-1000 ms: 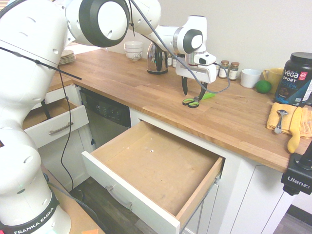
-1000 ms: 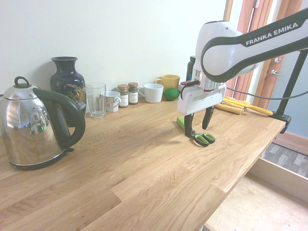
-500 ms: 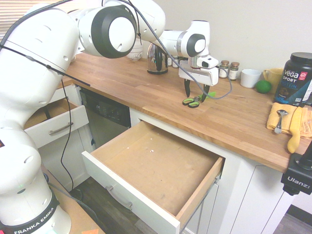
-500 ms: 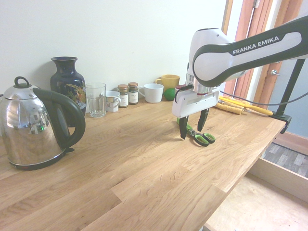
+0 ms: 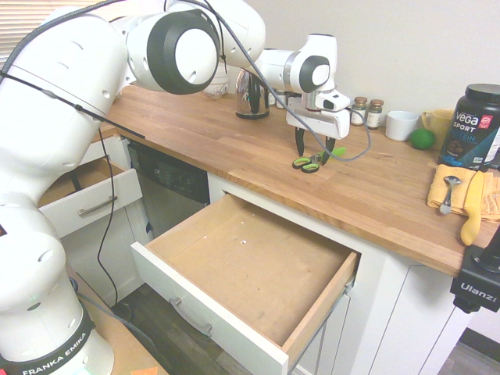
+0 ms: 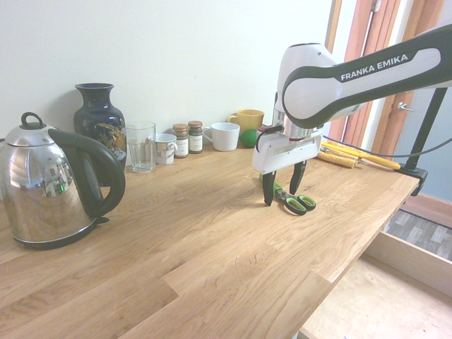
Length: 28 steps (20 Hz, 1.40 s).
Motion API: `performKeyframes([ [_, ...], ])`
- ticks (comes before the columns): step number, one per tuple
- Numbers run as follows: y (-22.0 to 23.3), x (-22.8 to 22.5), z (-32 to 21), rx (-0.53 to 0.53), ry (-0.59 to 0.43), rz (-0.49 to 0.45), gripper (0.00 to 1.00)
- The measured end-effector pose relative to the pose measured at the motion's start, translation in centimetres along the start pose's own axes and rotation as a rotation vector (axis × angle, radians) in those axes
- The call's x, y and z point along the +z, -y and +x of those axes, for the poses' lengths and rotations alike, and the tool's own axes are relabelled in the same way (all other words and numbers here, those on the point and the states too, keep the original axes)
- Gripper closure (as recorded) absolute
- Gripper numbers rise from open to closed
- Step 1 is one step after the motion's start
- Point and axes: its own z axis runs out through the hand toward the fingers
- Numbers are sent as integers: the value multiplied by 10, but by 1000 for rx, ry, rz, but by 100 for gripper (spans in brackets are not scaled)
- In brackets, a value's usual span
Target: Put scissor in the drawer
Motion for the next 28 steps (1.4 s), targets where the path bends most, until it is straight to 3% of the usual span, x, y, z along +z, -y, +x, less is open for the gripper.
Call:
performKeyframes([
  [28,1,0,-1,11,11,15,100],
])
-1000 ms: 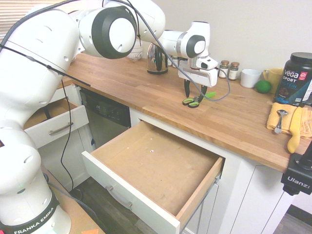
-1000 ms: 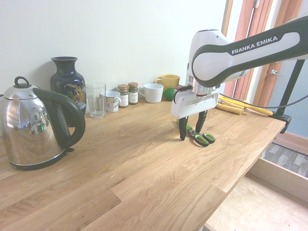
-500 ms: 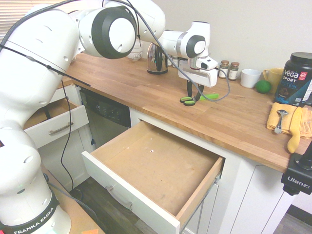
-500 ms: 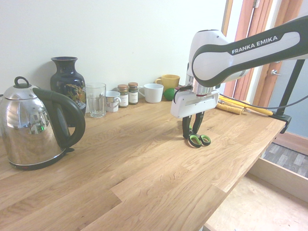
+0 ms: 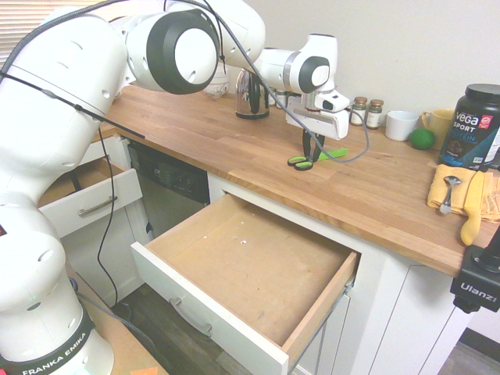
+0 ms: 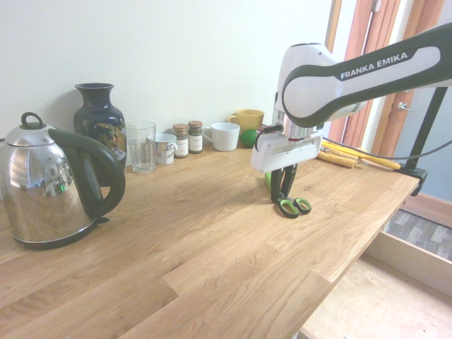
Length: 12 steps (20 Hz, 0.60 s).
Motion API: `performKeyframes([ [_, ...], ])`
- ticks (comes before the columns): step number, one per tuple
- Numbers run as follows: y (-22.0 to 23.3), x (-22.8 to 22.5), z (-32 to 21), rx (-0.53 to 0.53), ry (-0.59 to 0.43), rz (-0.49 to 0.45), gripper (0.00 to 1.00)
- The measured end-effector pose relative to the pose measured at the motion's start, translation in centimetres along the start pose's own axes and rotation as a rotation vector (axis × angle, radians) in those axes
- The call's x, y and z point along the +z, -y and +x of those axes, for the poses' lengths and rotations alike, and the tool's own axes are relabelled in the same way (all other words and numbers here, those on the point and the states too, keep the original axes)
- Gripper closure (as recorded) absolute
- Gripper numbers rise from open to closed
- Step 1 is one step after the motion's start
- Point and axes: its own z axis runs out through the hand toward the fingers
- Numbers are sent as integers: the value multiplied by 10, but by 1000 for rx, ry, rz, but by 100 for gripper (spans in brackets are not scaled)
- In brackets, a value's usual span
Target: Put scissor in the drawer
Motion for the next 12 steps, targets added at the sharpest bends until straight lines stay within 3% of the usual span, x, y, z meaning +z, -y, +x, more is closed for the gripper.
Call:
performKeyframes([
  [5,-2,-9,-1,1,-3,2,100],
  [12,-23,-67,-13,6,-16,21,100],
])
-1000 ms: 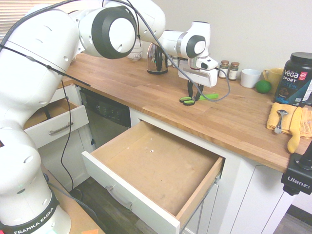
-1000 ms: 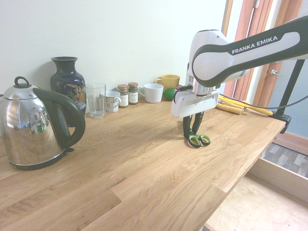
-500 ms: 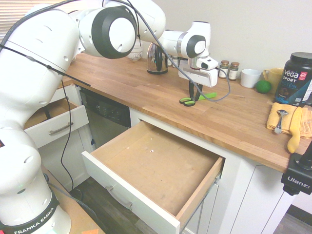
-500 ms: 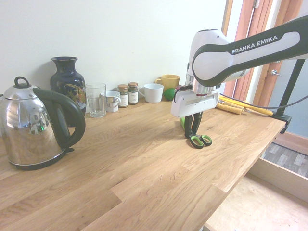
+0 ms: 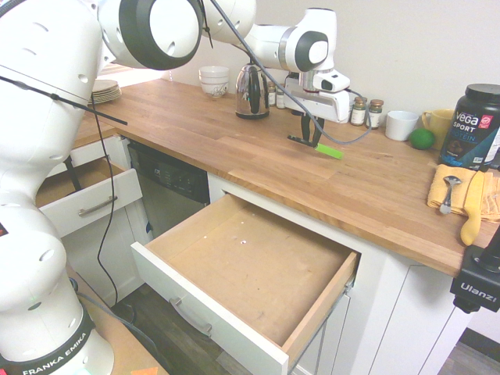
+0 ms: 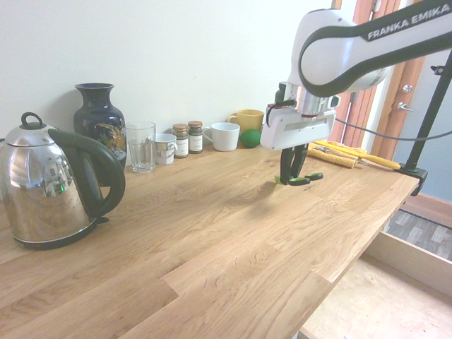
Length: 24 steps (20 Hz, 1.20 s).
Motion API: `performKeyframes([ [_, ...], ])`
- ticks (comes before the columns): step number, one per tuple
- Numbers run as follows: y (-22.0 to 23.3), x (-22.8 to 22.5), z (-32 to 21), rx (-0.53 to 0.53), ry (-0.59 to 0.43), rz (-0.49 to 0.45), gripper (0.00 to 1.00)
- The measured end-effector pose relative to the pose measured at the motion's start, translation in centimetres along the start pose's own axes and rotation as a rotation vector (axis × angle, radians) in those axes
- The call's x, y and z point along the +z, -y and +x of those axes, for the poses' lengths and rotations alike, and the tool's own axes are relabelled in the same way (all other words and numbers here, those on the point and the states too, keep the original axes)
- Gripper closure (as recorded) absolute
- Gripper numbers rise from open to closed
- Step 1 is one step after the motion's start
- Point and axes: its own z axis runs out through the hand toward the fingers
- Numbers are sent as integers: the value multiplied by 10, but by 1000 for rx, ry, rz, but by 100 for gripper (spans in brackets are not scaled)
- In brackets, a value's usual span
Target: Put scissor in the drawer
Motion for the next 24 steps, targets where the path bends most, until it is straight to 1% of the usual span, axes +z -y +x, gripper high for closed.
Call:
performKeyframes([
  [4,-20,-29,-16,-5,-2,0,100],
  [8,-41,-50,-44,-27,2,-10,100],
  [10,-55,-58,-63,-68,9,-20,100],
  [12,-72,-67,-82,-135,21,-24,100],
  [15,-108,-82,-106,-246,43,-30,100],
  [17,-138,-87,-119,-276,53,-39,100],
  [24,-242,-71,-160,-249,75,-86,100],
])
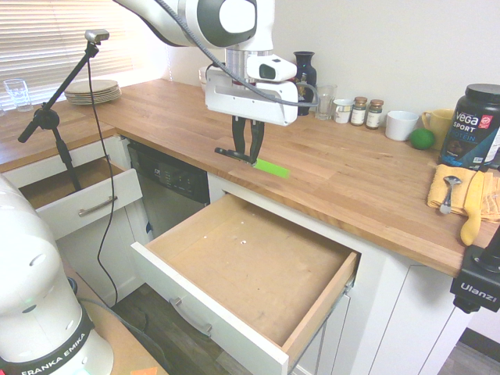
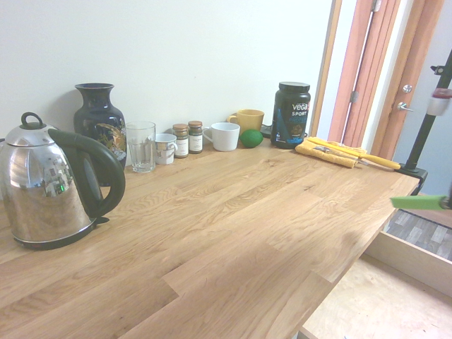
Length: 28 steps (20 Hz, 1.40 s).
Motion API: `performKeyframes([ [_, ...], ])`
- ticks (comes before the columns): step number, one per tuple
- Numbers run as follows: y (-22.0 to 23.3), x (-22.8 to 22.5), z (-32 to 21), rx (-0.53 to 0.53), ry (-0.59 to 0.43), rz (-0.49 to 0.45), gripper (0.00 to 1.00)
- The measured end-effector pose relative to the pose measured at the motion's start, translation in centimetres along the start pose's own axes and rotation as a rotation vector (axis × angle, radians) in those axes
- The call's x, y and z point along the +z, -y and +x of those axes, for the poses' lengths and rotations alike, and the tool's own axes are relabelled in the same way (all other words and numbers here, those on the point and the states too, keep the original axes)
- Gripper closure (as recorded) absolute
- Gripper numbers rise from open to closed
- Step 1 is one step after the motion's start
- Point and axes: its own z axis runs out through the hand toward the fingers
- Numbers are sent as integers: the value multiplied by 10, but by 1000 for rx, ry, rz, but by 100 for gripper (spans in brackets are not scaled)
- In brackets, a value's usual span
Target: Put scissor in the drawer
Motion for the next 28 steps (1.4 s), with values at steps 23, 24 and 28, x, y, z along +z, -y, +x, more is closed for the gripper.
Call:
performKeyframes([
  [23,-2,253,-8,48,-9,-13,100],
  [24,-2,263,-8,51,-4,-19,100],
  [28,-4,297,-8,57,10,-42,100],
])
